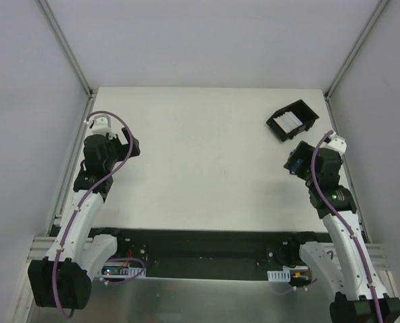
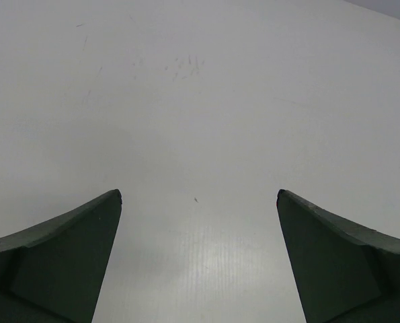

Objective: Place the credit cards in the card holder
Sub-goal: Open the card holder at the center of the board.

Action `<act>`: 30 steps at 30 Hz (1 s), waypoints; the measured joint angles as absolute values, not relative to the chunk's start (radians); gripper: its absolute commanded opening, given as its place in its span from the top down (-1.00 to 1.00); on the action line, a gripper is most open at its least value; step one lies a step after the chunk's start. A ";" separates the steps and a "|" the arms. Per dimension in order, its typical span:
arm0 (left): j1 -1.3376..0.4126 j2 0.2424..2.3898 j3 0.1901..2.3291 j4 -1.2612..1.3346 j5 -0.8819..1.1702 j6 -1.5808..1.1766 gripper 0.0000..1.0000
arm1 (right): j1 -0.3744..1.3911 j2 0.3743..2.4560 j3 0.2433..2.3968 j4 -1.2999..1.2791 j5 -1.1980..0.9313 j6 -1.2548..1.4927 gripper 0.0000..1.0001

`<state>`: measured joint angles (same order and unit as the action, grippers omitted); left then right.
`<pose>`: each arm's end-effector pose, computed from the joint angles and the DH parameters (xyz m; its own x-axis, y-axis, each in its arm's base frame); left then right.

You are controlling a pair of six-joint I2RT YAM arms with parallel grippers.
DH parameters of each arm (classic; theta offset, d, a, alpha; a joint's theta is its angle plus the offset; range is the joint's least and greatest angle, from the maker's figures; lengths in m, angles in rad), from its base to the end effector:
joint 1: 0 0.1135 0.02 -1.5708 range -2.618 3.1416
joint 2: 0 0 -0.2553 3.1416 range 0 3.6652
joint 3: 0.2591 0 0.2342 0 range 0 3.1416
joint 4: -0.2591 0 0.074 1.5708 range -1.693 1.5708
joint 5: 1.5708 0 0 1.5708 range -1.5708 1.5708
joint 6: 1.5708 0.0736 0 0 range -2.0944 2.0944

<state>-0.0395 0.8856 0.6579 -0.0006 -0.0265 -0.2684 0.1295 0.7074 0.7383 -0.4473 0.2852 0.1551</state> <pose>0.2362 -0.0074 0.2851 -0.2217 -0.2565 -0.9408 -0.0468 0.9665 -0.2525 0.1838 0.0031 0.2879 -0.3760 0.1005 -0.9212 0.1916 0.9810 0.0289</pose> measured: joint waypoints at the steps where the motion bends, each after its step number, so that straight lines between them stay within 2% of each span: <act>1: -0.039 0.881 0.664 -0.004 -0.004 -0.256 -0.98 | 0.129 0.711 0.741 -0.450 0.289 0.149 -0.93; 9: -0.039 0.848 0.727 -0.019 0.125 -0.278 -0.98 | 0.075 0.928 0.928 -0.579 0.297 0.120 -0.93; 16: -0.039 0.844 0.707 -0.070 0.116 -0.399 -0.98 | -0.020 1.004 0.915 -0.659 0.230 0.126 -0.93; 23: -0.039 0.853 0.704 -0.106 0.152 -0.417 -0.98 | -0.116 1.197 0.881 -0.625 0.167 0.098 -0.93; 30: -0.039 0.850 0.689 -0.118 0.175 -0.437 -0.98 | -0.146 1.444 0.964 -0.545 0.122 0.027 -0.93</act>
